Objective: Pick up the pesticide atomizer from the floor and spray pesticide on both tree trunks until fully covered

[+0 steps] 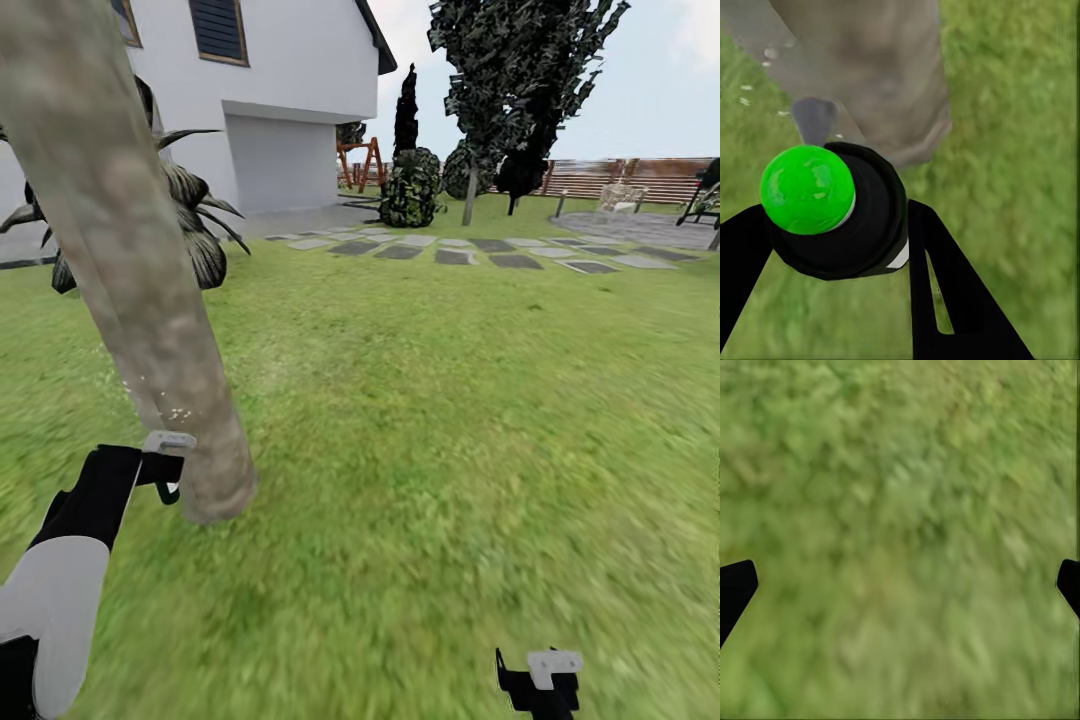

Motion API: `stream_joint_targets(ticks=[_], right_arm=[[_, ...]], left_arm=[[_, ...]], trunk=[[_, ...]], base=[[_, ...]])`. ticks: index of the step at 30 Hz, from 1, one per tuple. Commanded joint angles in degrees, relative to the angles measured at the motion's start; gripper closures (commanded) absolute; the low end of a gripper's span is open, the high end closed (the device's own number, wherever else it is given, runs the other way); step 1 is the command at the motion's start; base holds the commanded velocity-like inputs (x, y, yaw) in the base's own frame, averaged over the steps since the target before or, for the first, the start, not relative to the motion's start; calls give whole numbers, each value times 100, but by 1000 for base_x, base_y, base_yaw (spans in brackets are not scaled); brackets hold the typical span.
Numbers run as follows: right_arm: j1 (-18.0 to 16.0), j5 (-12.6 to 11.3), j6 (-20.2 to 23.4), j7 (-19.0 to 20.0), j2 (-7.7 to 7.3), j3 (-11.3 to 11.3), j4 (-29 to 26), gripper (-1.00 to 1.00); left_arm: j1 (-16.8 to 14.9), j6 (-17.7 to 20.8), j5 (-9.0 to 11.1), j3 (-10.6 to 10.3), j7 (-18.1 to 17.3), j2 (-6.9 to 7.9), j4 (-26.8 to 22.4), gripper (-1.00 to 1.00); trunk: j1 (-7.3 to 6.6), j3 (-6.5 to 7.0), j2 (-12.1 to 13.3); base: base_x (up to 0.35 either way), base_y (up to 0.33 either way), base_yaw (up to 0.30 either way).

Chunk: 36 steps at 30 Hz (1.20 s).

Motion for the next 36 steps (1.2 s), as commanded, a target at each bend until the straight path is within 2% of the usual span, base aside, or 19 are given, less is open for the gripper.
stream_joint_targets(ticks=[1,10,12,15,22,30,32,36], right_arm=[[0,0,0,0,-1,0,0,-100],[0,0,0,0,8,0,0,-100],[0,0,0,0,8,0,0,-100],[0,0,0,0,10,0,0,-100],[0,0,0,0,8,0,0,-100],[0,0,0,0,17,0,0,-100],[0,0,0,0,17,0,0,-100],[0,0,0,0,17,0,0,-100]], left_arm=[[0,0,1,1,16,0,-13,100],[0,0,2,-10,24,42,-15,100],[13,-15,-17,249,31,72,14,100],[154,-37,-29,378,130,57,48,100],[200,-25,10,377,190,-147,-3,100],[213,-33,-24,391,192,-120,40,100],[379,-49,-28,413,225,-72,133,100],[446,-49,6,384,262,-150,164,100]], trunk=[[0,0,0],[0,0,0],[0,0,0],[0,0,0],[0,0,0],[0,0,0],[0,0,0],[0,0,0]], base=[[39,-263,1],[-21,-216,54],[-3,-13,264],[-1,-3,274],[192,-35,36],[163,-162,142],[62,-264,276],[147,-252,173]])
